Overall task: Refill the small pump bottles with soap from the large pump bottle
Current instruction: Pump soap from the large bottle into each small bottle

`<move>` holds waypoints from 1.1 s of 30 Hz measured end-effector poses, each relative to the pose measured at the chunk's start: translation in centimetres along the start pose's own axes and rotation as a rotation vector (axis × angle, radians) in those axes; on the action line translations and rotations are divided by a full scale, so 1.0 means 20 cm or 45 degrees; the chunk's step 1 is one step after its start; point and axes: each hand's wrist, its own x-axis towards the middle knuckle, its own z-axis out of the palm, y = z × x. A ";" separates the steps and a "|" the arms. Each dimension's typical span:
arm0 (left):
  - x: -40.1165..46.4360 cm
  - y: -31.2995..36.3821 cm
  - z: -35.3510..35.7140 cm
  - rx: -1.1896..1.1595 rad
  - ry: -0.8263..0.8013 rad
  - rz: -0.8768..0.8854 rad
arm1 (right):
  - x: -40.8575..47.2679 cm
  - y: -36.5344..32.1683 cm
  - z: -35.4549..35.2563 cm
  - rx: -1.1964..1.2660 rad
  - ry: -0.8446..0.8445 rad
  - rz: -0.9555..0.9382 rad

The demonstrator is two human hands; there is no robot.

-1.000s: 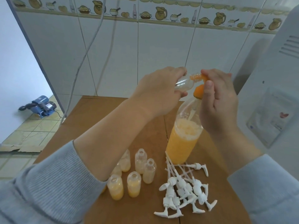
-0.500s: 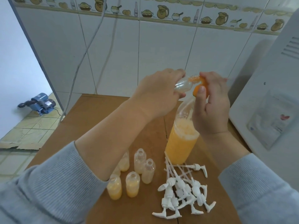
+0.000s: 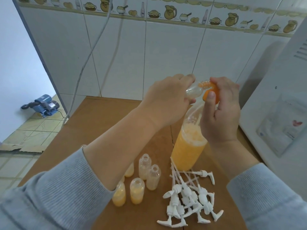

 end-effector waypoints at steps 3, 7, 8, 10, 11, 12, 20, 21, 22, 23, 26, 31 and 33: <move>0.00 0.01 -0.01 0.081 0.053 0.033 | 0.02 -0.02 -0.03 -0.005 -0.068 0.010; 0.01 0.03 -0.04 0.119 0.136 0.075 | 0.07 -0.03 -0.08 -0.006 -0.063 -0.022; 0.01 0.04 -0.04 0.119 0.144 0.082 | 0.07 -0.03 -0.08 -0.006 -0.042 -0.015; 0.01 0.04 -0.03 0.102 0.151 0.085 | 0.06 -0.03 -0.06 -0.018 0.012 0.002; 0.01 0.05 -0.02 0.089 0.148 0.080 | 0.05 -0.03 -0.04 -0.025 0.040 0.011; 0.01 0.05 -0.02 0.080 0.135 0.073 | 0.03 -0.03 -0.03 -0.034 0.061 0.020; 0.02 0.03 -0.04 0.078 0.037 0.012 | 0.07 -0.03 -0.06 -0.012 -0.053 0.039; 0.03 0.04 -0.05 0.070 0.053 0.010 | 0.08 -0.04 -0.07 -0.004 -0.039 0.043; 0.03 0.04 -0.06 0.062 0.069 0.013 | 0.09 -0.05 -0.07 0.007 -0.015 0.044; 0.03 0.05 -0.06 0.062 0.085 0.024 | 0.09 -0.06 -0.08 0.013 0.011 0.042; 0.01 0.06 -0.04 0.041 0.109 0.059 | 0.05 -0.05 -0.05 -0.035 0.086 0.015; 0.00 0.03 0.01 0.032 0.045 0.027 | 0.01 -0.03 0.01 -0.098 0.108 0.045; 0.00 0.01 0.00 0.014 0.009 -0.005 | 0.02 -0.03 0.01 -0.091 0.046 0.036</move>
